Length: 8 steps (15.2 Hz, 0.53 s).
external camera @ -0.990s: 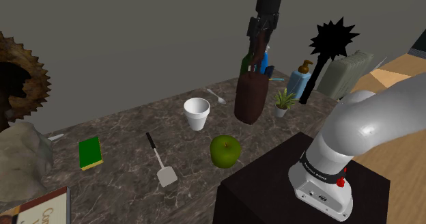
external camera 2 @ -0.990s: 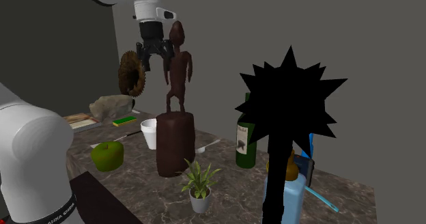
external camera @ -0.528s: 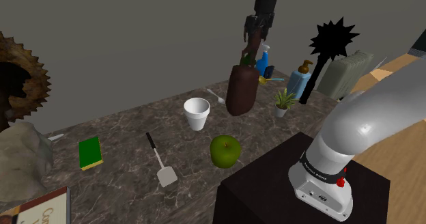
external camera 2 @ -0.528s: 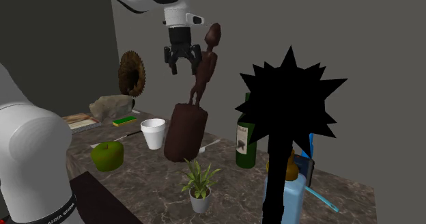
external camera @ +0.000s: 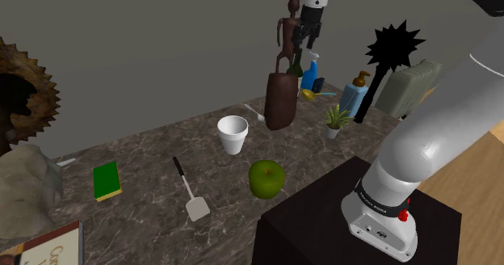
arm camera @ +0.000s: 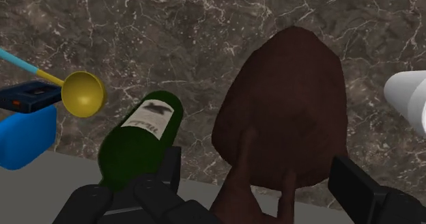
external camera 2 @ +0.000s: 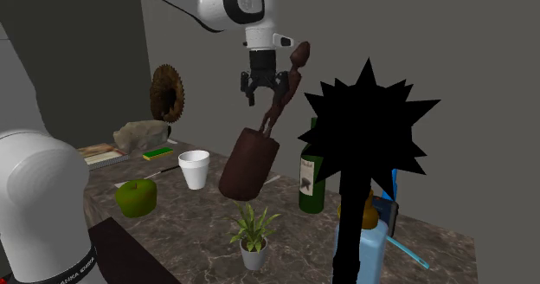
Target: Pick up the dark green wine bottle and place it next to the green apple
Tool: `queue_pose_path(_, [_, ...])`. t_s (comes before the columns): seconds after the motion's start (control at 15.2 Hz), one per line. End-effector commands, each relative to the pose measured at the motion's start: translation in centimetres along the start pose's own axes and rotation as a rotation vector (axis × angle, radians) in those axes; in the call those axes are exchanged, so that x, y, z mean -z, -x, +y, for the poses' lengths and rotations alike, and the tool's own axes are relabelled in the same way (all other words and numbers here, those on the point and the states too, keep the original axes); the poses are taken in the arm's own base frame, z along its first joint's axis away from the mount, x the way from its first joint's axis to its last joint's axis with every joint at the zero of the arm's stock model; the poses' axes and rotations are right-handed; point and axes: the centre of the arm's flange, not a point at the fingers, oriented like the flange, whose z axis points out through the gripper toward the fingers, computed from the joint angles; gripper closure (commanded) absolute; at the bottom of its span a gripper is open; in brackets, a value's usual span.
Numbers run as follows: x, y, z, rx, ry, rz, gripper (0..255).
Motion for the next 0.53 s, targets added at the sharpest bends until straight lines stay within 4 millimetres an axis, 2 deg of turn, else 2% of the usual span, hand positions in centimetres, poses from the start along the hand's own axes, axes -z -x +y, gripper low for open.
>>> queue_pose_path(0.0, [-0.7,-1.6,2.3,-0.004,-0.002,0.007,0])
queue_pose_path(0.46, [-3.2,-6.4,9.7,-0.023,-0.013,0.029,0])
